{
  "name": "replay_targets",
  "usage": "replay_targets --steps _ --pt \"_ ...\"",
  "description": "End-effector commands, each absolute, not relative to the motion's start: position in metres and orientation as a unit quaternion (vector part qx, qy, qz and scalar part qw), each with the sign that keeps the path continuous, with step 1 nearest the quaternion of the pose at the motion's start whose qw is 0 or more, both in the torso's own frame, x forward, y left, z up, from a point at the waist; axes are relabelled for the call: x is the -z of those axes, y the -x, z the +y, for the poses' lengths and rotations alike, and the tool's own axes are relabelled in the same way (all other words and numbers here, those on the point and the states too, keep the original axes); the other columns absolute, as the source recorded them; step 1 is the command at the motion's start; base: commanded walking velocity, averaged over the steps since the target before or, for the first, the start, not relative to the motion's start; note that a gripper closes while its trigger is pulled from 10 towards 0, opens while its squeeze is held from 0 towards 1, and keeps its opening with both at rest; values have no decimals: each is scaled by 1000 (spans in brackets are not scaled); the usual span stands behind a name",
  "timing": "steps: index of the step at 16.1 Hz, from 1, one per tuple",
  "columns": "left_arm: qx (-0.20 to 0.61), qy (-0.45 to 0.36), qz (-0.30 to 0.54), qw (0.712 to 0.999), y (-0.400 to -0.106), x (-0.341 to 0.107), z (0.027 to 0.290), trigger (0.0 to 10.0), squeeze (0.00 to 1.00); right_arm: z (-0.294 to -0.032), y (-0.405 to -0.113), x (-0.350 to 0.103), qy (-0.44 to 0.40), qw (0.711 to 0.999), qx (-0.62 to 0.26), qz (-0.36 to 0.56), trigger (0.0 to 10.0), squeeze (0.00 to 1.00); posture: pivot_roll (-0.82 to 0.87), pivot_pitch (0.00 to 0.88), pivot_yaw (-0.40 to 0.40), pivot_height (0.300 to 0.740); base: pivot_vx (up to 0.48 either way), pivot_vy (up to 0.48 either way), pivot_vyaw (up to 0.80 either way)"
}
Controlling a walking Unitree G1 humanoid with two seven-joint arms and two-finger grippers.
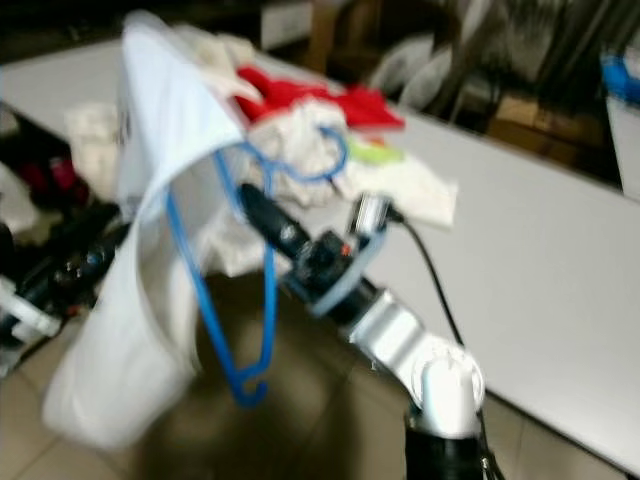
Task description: Hang hanger
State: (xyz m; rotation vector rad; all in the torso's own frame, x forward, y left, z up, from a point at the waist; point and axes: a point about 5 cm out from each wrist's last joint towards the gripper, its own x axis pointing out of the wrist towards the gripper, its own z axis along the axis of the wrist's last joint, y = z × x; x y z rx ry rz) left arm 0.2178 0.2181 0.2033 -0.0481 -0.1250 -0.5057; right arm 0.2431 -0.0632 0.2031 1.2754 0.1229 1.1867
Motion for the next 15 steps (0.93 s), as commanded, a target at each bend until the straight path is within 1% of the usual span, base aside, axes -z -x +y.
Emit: replay_targets --steps 1,4,6,8,11,12,15 --pt "267 11 -57 962 -214 -206 213 10000 0 -67 -243 -200 -564 647 -512 44 10000 0 33 0 -71 740 0 0 663" --pt "294 -9 -35 955 -215 -203 203 10000 0 -76 -246 -194 -578 665 -472 27 10000 0 23 0 -39 740 0 0 669" --pt "319 -3 -28 947 -220 -196 194 10000 0 -84 -242 -190 -576 684 -447 17 10000 0 -12 0 4 740 0 0 666" --pt "331 3 -27 943 -225 -193 188 10000 0 -93 -240 -184 -569 707 -421 13 10000 0 -27 0 23 740 0 0 672" --pt "330 0 -32 943 -230 -193 189 10000 0 -103 -241 -179 -563 729 -389 1 10000 0 -31 0 26 740 0 0 665" --pt "329 0 -33 944 -231 -193 190 10000 0 -104 -241 -179 -561 732 -387 -1 10000 0 -29 0 23 740 0 0 669" --pt "325 -1 -40 945 -232 -193 192 10000 0 -113 -249 -176 -527 762 -375 -5 10000 0 -22 0 7 740 0 0 665"
